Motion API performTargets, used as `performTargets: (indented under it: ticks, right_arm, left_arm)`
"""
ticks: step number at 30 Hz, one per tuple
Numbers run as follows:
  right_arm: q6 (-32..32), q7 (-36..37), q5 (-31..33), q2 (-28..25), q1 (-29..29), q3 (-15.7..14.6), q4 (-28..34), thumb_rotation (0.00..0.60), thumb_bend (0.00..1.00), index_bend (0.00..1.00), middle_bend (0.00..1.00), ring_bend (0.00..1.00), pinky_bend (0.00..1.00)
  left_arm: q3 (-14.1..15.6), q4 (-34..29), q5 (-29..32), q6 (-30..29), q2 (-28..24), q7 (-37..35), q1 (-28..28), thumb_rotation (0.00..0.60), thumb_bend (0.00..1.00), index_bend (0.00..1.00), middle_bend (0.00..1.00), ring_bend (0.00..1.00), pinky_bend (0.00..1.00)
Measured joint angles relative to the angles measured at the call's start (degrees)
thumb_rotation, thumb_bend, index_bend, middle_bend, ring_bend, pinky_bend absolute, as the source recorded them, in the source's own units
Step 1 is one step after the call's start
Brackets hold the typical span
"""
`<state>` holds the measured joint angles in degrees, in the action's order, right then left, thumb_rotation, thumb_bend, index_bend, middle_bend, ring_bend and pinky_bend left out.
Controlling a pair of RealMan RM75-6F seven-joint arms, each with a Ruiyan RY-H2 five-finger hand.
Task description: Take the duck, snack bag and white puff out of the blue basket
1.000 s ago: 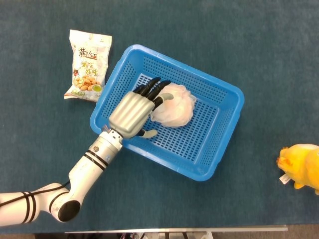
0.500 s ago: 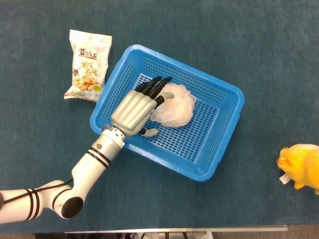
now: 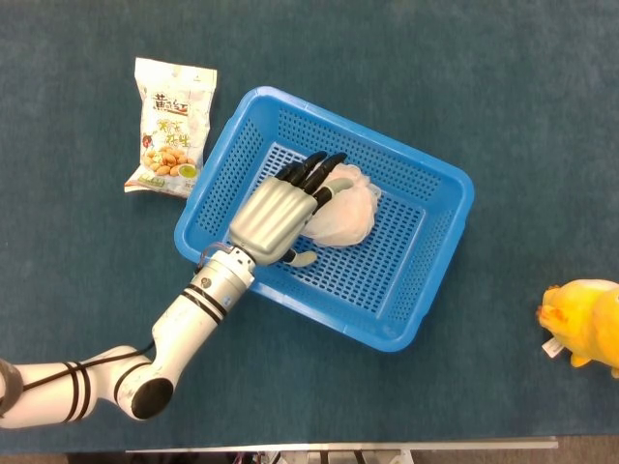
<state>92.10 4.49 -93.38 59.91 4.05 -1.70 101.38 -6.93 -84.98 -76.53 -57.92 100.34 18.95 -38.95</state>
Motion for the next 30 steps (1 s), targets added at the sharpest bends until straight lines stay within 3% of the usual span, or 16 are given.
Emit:
performTargets:
  ticks: [12, 27, 30]
  right_arm:
    - [0.6, 0.8, 0.0, 0.1, 0.7, -0.2, -0.6, 0.600, 0.00, 0.02, 0.12, 0.12, 0.41]
    - [3.3, 1.2, -1.8, -0.6, 2.0, -0.3, -0.3, 0.600, 0.00, 0.02, 0.13, 0.12, 0.41]
    - [3.2, 1.3, -1.6, -0.5, 2.0, -0.3, -0.4, 0.600, 0.00, 0.02, 0.13, 0.12, 0.41]
  left_arm:
    - [0.5, 3.2, 0.9, 1.0, 2.4, 1.8, -1.0, 0.600, 0.02, 0.16, 0.00, 0.00, 0.19]
    - [1.6, 6.9, 0.3, 1.5, 4.7, -1.7, -1.1, 0.600, 0.02, 0.17, 0.00, 0.00, 0.20]
    - [1.8, 7.7, -0.2, 1.5, 5.3, -2.6, -1.0, 0.600, 0.02, 0.18, 0.00, 0.01, 0.25]
